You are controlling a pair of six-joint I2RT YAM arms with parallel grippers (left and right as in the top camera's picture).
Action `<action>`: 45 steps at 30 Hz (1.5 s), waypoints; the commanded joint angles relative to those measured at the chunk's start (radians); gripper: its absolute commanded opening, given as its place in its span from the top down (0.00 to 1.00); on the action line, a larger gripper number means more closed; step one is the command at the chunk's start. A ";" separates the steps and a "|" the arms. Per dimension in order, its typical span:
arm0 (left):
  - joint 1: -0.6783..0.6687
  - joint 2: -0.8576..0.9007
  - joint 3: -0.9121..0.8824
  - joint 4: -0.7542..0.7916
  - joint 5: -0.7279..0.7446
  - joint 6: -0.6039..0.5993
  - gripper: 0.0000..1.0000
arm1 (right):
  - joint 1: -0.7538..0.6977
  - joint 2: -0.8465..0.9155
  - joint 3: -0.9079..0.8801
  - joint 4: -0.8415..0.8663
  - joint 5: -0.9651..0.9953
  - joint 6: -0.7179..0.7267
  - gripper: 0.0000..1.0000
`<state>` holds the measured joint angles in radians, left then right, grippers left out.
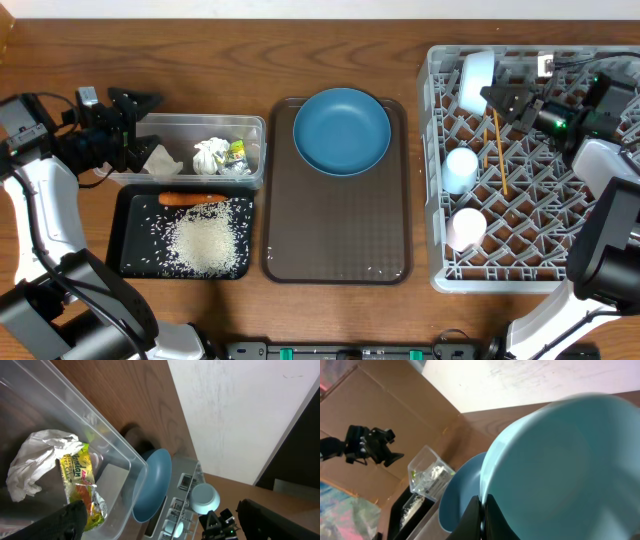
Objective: Sort waste into correct bins and load items into the dishwasher rack
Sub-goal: 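Carry the bowl into the rack and set it tilted in the slots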
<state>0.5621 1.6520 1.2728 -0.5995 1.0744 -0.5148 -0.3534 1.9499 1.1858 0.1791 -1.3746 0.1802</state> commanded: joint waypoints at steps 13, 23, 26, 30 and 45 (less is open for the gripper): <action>0.004 -0.019 -0.006 -0.002 0.014 0.025 0.02 | -0.146 0.032 0.012 -0.177 0.126 0.066 0.91; 0.004 -0.019 -0.006 -0.002 0.014 0.025 0.02 | -0.179 0.024 0.012 -0.325 0.344 0.006 0.52; 0.004 -0.019 -0.006 -0.002 0.014 0.025 0.02 | -0.178 0.004 0.012 -0.360 0.417 -0.009 0.47; 0.004 -0.019 -0.006 -0.002 0.014 0.025 0.02 | -0.176 -0.054 0.012 -0.386 0.452 -0.025 0.48; 0.004 -0.019 -0.006 -0.002 0.014 0.025 0.02 | 0.035 -0.284 0.012 -0.436 0.526 -0.135 0.83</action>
<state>0.5621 1.6520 1.2728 -0.5995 1.0744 -0.5152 -0.3710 1.6646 1.1923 -0.2501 -0.9062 0.1062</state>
